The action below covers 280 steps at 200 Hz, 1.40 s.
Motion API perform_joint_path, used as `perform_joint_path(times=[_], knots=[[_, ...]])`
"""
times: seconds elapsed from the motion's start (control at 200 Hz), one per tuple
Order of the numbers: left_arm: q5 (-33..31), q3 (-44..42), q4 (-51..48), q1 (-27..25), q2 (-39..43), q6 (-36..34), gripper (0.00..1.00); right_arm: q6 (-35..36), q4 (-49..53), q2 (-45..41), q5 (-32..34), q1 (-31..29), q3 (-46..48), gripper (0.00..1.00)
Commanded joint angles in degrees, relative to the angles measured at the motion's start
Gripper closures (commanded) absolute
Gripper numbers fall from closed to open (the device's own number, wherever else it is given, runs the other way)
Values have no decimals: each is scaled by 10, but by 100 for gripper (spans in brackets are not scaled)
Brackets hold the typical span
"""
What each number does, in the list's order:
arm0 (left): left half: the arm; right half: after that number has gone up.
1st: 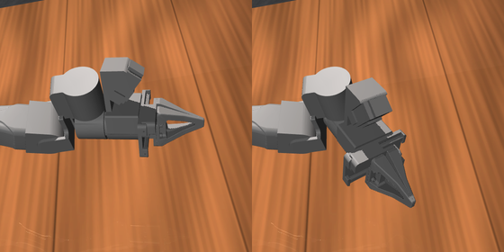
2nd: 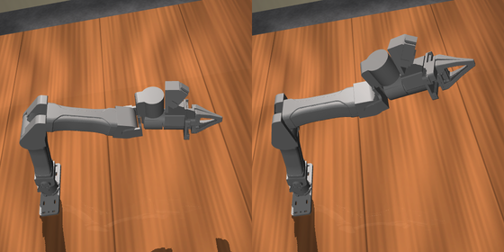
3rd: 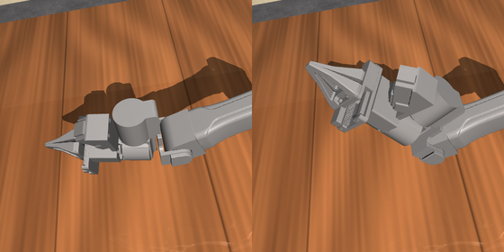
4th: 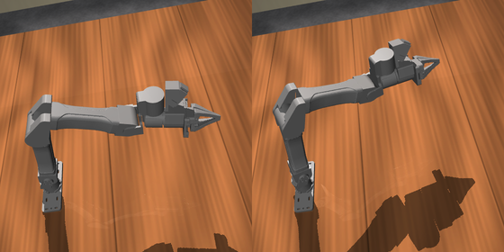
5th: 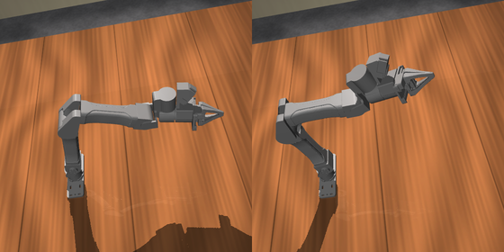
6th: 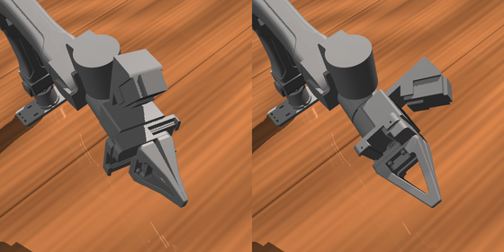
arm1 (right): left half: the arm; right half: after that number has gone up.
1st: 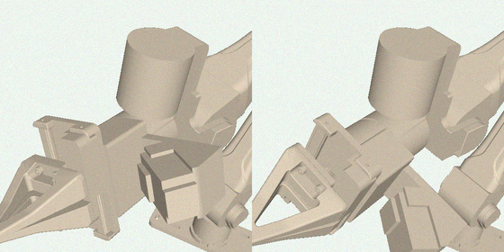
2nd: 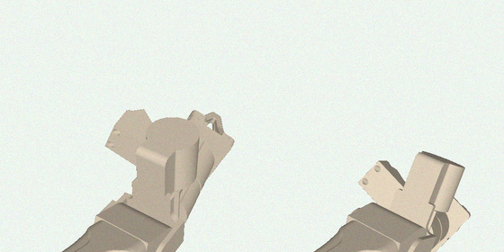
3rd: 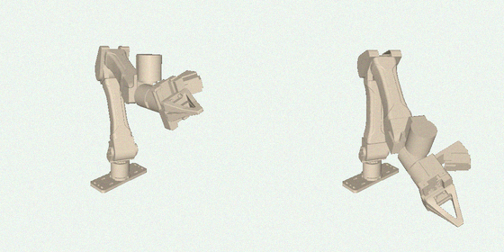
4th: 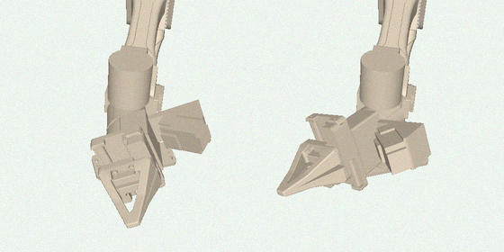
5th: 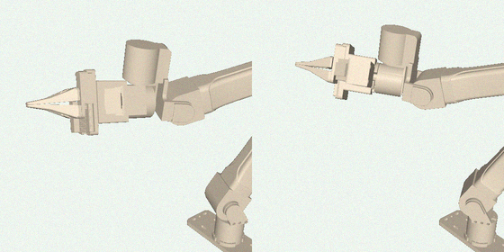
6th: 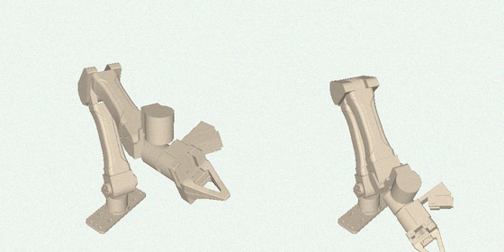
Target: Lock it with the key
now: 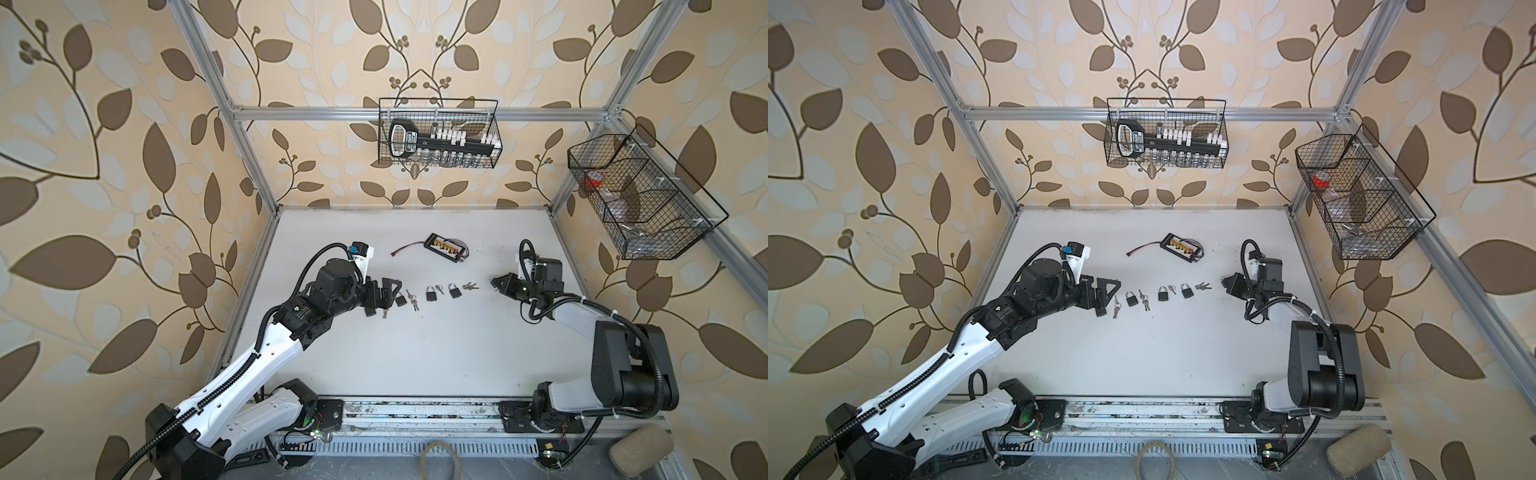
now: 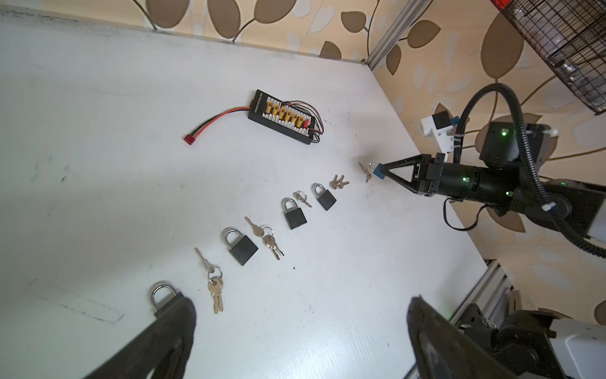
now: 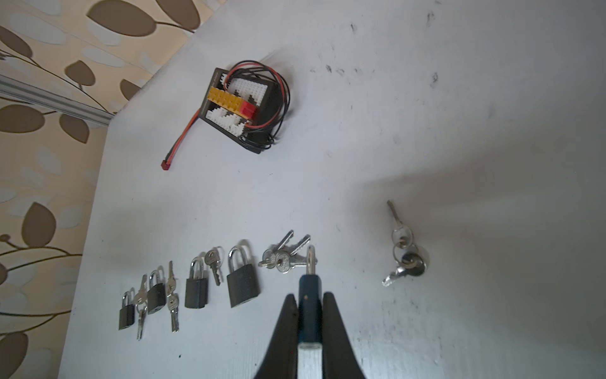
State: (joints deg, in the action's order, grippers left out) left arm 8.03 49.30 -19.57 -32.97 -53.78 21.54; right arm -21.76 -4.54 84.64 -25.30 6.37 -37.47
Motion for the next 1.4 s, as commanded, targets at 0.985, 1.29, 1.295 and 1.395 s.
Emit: perform_joint_path(times=[0.985,1.29,1.295,1.395], knots=[[-272,-69,-32,0,98,-1,1,5,-108,-85,63,7,41,50],[-496,-304,324,21,110,-199,1,-13,-235,-243,313,4,151,0],[-493,-308,330,21,109,-202,1,-12,-235,-243,316,5,152,0],[-460,-365,428,39,67,-248,1,43,-239,-229,360,4,162,1]])
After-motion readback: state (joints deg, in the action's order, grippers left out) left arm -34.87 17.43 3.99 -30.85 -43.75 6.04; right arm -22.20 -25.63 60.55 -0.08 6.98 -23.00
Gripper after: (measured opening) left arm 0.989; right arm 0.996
